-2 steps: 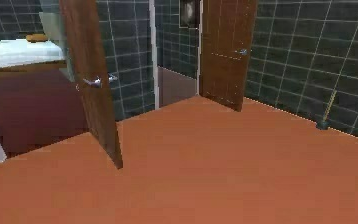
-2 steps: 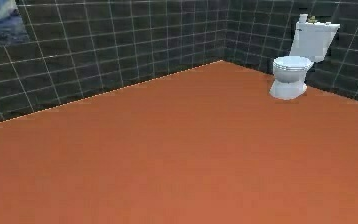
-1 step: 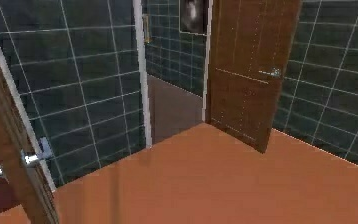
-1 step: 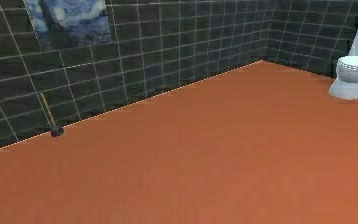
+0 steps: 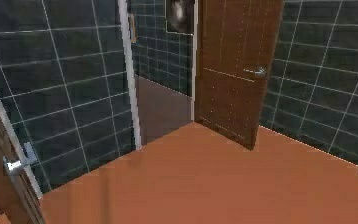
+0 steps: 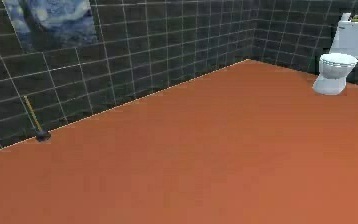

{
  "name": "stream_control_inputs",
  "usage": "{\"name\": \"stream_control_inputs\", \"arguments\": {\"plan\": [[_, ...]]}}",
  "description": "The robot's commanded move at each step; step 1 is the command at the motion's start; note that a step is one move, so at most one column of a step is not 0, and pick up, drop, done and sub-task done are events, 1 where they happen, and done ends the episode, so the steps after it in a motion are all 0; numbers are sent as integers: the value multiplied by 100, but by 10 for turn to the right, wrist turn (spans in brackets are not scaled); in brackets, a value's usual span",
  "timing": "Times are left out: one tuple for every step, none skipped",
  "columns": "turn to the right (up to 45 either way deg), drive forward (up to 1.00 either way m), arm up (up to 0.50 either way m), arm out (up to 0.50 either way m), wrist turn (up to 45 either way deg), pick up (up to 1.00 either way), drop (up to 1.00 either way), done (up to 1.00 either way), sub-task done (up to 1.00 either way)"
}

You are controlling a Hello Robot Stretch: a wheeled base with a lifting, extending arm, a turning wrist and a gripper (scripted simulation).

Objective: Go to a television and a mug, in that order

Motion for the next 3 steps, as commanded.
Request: {"name": "stream_control_inputs", "arguments": {"plan": [[0,100,0,0,0,0,0,0,0],[0,100,0,0,0,0,0,0,0],[0,25,0,0,0,0,0,0,0]]}}
